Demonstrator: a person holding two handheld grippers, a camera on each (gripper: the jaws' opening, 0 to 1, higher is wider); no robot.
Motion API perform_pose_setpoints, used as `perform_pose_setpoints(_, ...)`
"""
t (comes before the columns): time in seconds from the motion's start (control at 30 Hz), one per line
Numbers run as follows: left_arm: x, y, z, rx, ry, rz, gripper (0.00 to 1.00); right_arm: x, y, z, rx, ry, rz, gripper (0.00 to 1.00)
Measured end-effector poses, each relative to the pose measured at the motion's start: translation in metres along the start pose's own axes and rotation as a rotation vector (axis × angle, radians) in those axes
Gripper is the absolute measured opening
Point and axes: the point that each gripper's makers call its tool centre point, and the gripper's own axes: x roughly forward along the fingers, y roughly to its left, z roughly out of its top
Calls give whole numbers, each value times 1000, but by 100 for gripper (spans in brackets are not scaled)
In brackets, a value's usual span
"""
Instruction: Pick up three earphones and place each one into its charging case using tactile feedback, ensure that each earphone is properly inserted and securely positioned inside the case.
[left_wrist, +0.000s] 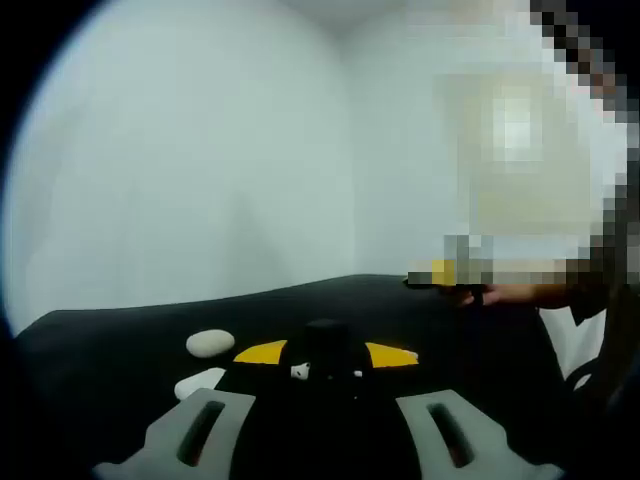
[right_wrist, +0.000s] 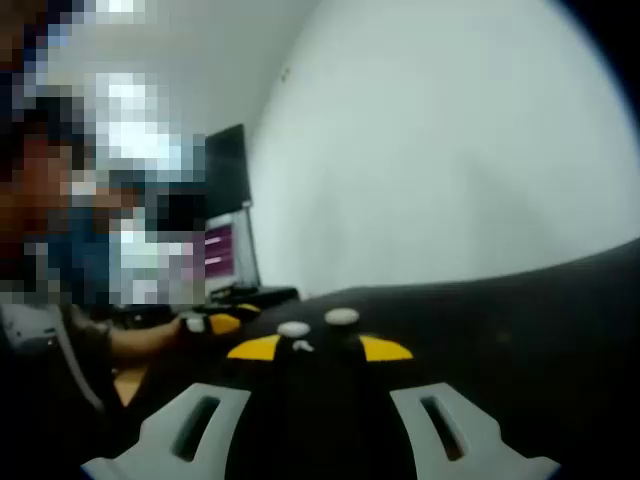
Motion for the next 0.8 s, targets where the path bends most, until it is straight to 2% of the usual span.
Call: perform_pose_setpoints(0.8, 1, 0, 0, 4, 4, -1, 26, 0, -1, 1, 7, -6, 0, 30)
